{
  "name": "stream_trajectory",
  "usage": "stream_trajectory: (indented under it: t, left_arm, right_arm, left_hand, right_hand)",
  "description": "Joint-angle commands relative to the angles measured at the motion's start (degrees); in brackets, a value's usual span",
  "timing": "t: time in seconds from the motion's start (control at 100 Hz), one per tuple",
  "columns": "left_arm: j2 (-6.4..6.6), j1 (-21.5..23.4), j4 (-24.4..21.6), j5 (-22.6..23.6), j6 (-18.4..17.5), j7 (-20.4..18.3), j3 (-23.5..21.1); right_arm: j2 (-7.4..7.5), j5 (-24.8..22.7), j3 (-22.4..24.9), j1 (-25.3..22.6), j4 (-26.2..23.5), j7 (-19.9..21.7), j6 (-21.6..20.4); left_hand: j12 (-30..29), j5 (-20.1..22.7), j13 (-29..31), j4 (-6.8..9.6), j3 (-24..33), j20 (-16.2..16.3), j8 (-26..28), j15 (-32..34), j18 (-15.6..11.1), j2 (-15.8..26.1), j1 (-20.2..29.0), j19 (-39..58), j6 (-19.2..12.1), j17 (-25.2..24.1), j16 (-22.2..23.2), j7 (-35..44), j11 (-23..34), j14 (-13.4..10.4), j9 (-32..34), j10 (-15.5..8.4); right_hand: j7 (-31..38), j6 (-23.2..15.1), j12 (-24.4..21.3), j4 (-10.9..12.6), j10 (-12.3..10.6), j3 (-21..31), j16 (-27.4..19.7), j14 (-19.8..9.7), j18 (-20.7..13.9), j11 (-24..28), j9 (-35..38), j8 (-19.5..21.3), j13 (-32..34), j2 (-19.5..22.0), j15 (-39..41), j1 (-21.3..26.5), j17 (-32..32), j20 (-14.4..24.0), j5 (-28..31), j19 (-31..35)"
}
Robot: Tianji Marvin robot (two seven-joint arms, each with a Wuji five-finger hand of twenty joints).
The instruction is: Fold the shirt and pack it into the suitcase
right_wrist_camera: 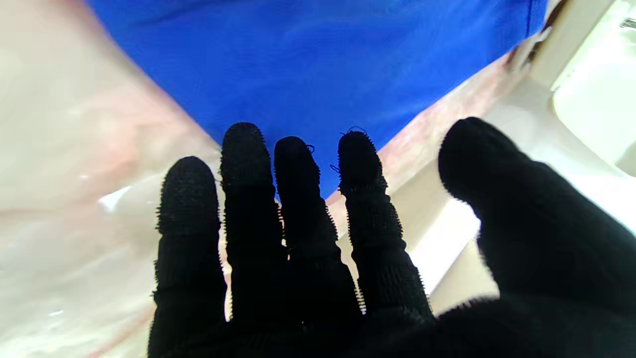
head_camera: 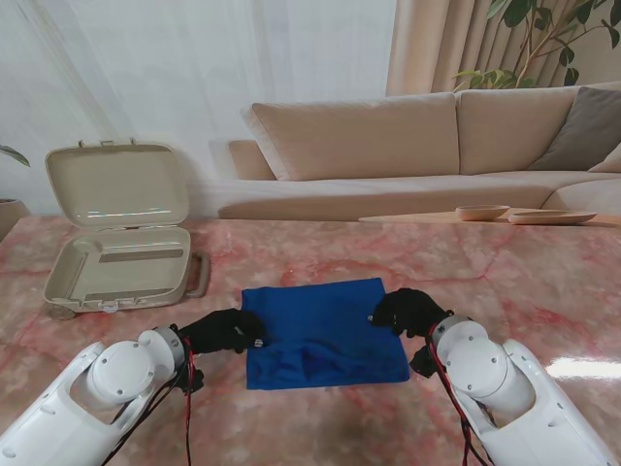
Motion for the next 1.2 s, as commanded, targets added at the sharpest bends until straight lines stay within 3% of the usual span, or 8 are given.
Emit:
stream_trajectory:
  t: [0.0, 0.12, 0.28, 0.61, 1.08, 1.19]
  left_arm:
    - [0.15, 1.09, -0.89, 0.30, 0.00, 0.25, -0.56]
    - [-0.03, 2.65, -2.00, 0.99, 0.52, 1.40, -2.06]
    - [-0.10, 3.15, -2.00, 0.77, 0.84, 1.57, -2.50]
    - [-0.35, 2.33, -0.59, -0.33, 0.87, 2.16, -1.07]
    - [-0.19, 2.51, -0.91, -0.36, 1.34, 1.46, -1.03]
    - [-0.19, 2.50, -0.98, -0.47, 1.42, 1.39, -0.96]
  right_arm:
    - [1.32, 0.54, 0.85, -0.02, -1.25, 3.51, 1.76]
    - [1.91, -3.14, 0.62, 0.73, -1.72, 5.20, 4.65]
    - [2.95, -8.26, -1.04, 2.79, -0.72, 8.70, 7.09]
    - [3.53, -9.34, -5.91, 6.41, 2.48, 10.60, 10.74]
    - [3.53, -12.53, -8.94, 8.77, 5.08, 9.62, 13.54]
    - [3.90, -13.85, -9.59, 9.56, 5.52, 11.03, 13.47]
  left_hand:
    - [-0.26, 0.79, -1.28, 0.72, -2.24, -0.57, 0.35, -1.26, 0.75, 1.28, 0.63, -0.91, -1.25, -0.37, -0.56, 0.61, -0.79, 1.28, -0.46, -0.12]
    - [-0.30, 0.82, -1.20, 0.72, -2.28, -0.64, 0.25, -1.30, 0.77, 1.32, 0.47, -0.98, -1.29, -0.37, -0.61, 0.53, -0.87, 1.20, -0.32, -0.15]
    - [-0.34, 0.91, -1.19, 0.72, -2.29, -0.75, 0.15, -1.37, 0.89, 1.31, 0.41, -1.17, -1.37, -0.53, -0.64, 0.35, -0.94, 1.22, -0.10, -0.43]
    - [-0.36, 0.88, -1.37, 0.74, -2.26, -0.80, 0.20, -1.50, 1.09, 1.40, 0.37, -1.30, -1.28, -0.63, -0.68, 0.15, -1.11, 1.26, -0.21, -0.23]
    - [-0.34, 0.95, -1.24, 0.74, -2.28, -0.76, 0.28, -1.43, 1.10, 1.42, 0.31, -1.28, -1.37, -0.61, -0.65, 0.01, -1.15, 1.26, -0.14, -0.25]
    - [-0.34, 0.95, -1.21, 0.74, -2.27, -0.75, 0.29, -1.38, 1.08, 1.44, 0.32, -1.27, -1.33, -0.59, -0.62, -0.03, -1.16, 1.36, -0.18, -0.19]
  right_hand:
    - [-2.01, -0.87, 1.22, 1.00, 0.92, -2.28, 1.72, 0.93, 0.01, 0.53, -0.90, 1.78, 0.96, 2.09, 1.36, -3.46, -0.25, 1.61, 0.95, 2.11]
    - [-3.60, -0.35, 2.10, 0.82, 1.58, -4.47, 2.78, 1.61, 0.06, 0.96, -2.30, 2.92, -0.16, 3.00, 3.15, -5.48, -0.77, 2.04, 0.32, 2.35]
    - [-6.22, 0.28, 6.89, 0.74, 2.37, -7.78, 6.65, 1.66, -1.07, 4.51, -7.98, 3.85, -5.29, 4.66, 9.13, -7.49, -3.32, 3.39, -1.87, 2.43]
    - [-8.68, 2.06, 13.61, 1.25, 3.53, -11.00, 10.80, 1.23, -2.50, 9.93, -15.30, 4.46, -11.73, 5.82, 15.46, -7.02, -7.20, 5.43, -4.81, 2.22]
    - [-10.66, 3.41, 16.38, 1.62, 4.07, -12.45, 13.03, 1.36, -2.72, 12.34, -17.21, 4.56, -12.46, 6.71, 18.75, -7.40, -6.92, 6.89, -7.58, 3.95]
    - [-10.91, 3.39, 16.42, 1.64, 3.96, -12.58, 13.07, 1.32, -2.74, 12.16, -17.41, 4.54, -12.52, 6.86, 18.73, -7.65, -6.94, 6.96, -7.99, 4.02]
